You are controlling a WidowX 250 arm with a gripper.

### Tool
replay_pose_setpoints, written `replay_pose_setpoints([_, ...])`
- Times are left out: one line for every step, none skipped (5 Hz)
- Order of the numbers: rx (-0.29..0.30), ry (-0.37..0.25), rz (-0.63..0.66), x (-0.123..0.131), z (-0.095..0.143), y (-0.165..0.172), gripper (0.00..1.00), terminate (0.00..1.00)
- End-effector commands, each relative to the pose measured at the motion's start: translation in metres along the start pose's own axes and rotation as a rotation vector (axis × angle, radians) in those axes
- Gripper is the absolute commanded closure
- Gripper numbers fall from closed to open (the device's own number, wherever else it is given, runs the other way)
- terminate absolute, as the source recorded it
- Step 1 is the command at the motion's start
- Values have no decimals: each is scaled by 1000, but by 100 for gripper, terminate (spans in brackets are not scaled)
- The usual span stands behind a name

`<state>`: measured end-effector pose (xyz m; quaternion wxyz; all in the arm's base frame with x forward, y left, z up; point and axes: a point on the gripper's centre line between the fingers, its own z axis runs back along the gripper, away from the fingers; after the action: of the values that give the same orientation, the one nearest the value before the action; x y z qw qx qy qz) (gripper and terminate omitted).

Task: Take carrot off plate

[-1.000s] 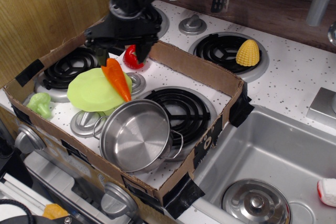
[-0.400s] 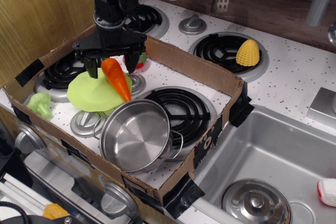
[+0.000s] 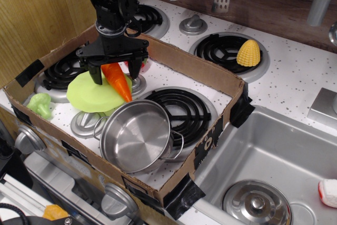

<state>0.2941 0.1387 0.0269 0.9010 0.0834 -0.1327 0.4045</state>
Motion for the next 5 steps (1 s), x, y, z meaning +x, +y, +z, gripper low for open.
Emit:
replay_pose_setpoints([-3,-51,1,10,15,-2,100,0])
replay_pose_setpoints([-27,-57,15,11,20,-6,100,0])
replay_pose_setpoints([-64,-54,61,14,33,-17,100,0])
replay_pose_setpoints([5,-30,142,17,65,-35,100,0])
replay_pose_setpoints([73,2,247,13,88,-48,100,0])
